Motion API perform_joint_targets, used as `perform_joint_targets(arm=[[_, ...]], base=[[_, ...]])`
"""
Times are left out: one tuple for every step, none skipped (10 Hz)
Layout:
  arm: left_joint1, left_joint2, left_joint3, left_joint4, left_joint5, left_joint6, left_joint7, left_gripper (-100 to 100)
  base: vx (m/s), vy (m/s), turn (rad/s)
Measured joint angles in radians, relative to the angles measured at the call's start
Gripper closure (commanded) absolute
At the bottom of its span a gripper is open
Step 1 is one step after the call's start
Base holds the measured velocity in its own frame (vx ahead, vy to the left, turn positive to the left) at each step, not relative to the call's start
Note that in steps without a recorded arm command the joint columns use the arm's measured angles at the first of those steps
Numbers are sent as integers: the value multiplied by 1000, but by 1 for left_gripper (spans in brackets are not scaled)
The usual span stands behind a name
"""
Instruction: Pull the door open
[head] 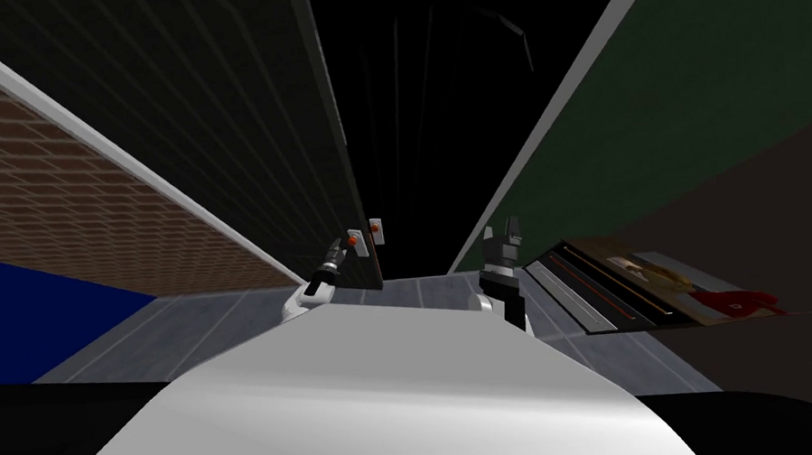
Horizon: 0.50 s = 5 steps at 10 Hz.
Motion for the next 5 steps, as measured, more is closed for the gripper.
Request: perform_joint_targets(arm=[[-10, -8, -4, -4, -2, 1, -3, -100], [-11, -9, -5, -6, -2, 2, -4, 100], [-12, -8, -4, -6, -2, 1, -4, 100], [-13, -8, -3, -6, -2, 0, -3, 100], [-12, -8, -5, -6, -2, 1, -4, 100]], base=[[94, -56, -26], [-9, 9, 30], [-32, 20, -9], [-31, 15, -19], [-21, 7, -5]])
